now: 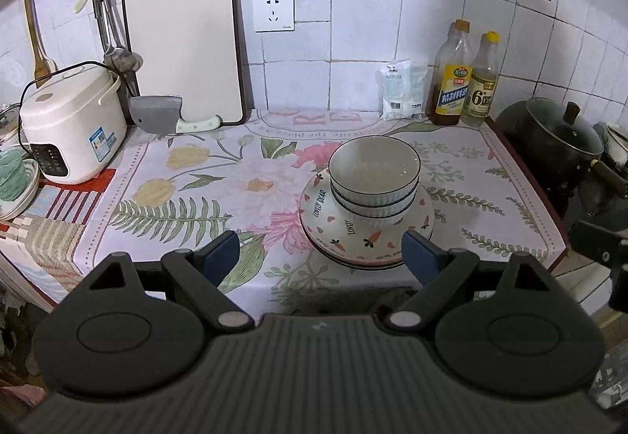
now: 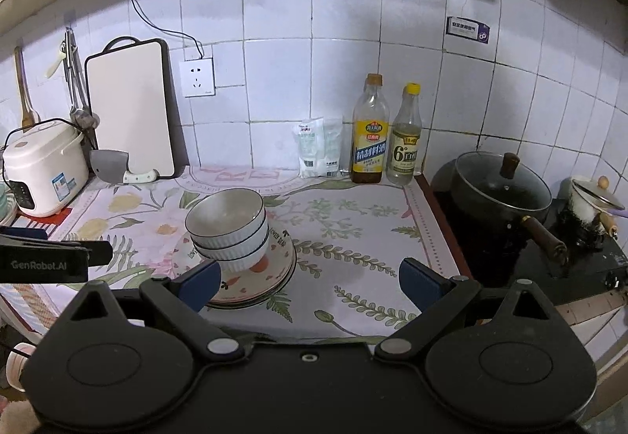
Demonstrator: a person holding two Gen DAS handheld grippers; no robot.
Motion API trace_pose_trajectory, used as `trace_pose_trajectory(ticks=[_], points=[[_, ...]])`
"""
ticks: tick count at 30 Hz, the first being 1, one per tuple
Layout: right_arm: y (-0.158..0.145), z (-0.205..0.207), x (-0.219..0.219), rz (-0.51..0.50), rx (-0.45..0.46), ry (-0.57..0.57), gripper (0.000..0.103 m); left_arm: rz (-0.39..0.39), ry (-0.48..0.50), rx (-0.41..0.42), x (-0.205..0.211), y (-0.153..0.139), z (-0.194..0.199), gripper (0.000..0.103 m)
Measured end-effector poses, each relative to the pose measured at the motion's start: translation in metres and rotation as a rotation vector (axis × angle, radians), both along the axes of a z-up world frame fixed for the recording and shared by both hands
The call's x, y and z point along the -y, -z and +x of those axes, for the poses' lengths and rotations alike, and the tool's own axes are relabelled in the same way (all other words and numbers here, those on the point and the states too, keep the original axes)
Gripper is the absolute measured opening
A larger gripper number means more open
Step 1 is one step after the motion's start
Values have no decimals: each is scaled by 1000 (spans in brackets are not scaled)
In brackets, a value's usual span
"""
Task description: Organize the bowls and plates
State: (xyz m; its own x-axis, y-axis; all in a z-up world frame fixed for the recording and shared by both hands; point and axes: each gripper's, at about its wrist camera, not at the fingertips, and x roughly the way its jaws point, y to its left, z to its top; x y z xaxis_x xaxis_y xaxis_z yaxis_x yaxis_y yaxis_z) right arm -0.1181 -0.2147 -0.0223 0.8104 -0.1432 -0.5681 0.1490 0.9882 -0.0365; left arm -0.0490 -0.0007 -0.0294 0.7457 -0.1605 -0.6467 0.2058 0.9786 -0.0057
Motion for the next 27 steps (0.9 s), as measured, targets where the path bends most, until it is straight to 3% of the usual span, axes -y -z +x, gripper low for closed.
trace_pose_trajectory(ticks=[10,27], points=[[1,-4,-7,-24,34,-8,99,5,-13,46,4,4,-7,90],[1,-3,-11,-40,36,-4,99,17,15,-7,10,7,-5,91]])
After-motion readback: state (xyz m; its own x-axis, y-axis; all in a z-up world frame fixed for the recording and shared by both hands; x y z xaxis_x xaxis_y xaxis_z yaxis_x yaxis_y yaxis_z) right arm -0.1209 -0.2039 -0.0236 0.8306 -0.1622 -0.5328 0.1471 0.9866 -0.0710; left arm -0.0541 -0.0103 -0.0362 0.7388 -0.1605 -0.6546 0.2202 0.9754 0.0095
